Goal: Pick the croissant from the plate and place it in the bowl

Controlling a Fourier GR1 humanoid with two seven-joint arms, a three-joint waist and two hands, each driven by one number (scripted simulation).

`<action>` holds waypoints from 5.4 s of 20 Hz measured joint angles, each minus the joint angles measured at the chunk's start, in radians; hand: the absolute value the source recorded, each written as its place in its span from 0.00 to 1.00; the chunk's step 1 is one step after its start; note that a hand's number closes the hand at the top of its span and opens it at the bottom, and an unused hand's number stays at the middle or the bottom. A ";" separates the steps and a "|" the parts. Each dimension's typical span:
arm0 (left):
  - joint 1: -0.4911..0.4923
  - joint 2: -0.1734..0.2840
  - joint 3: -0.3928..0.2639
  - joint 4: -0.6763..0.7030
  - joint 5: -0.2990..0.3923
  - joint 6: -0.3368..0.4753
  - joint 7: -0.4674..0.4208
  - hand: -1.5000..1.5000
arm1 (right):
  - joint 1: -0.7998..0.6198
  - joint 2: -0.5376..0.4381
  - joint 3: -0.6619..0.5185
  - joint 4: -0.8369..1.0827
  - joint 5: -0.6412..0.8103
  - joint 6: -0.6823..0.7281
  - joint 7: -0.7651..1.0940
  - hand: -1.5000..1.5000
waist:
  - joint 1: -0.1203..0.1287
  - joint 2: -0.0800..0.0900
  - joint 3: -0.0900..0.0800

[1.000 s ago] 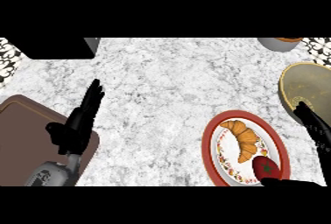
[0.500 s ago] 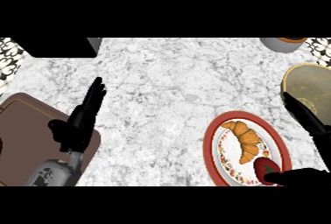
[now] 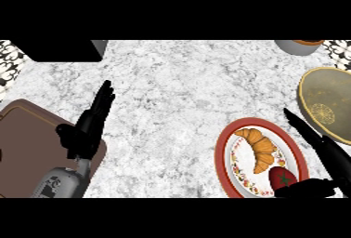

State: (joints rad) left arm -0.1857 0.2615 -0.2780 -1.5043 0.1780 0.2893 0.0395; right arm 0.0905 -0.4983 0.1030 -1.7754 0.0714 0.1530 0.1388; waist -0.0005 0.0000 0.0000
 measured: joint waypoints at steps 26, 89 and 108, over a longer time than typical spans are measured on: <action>0.064 -0.098 0.129 -0.076 -0.130 -0.127 0.055 0.50 | 0.011 0.213 -0.140 0.164 -0.019 0.190 -0.168 0.00 | 0.000 0.000 0.000; 0.058 -0.192 0.220 -0.033 -0.215 -0.206 0.027 0.50 | 0.024 0.231 -0.187 -0.612 0.236 0.075 0.143 1.00 | -0.001 -0.001 -0.002; 0.035 -0.192 0.231 -0.032 -0.219 -0.225 0.038 0.50 | -0.431 -0.055 -0.385 -0.166 0.328 0.107 0.274 1.00 | 0.010 0.003 0.000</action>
State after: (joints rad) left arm -0.1508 0.0691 -0.0473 -1.5362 -0.0409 0.0643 0.0780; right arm -0.3404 -0.5531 -0.2816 -1.9418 0.3993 0.2605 0.4128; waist 0.0098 0.0032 -0.0001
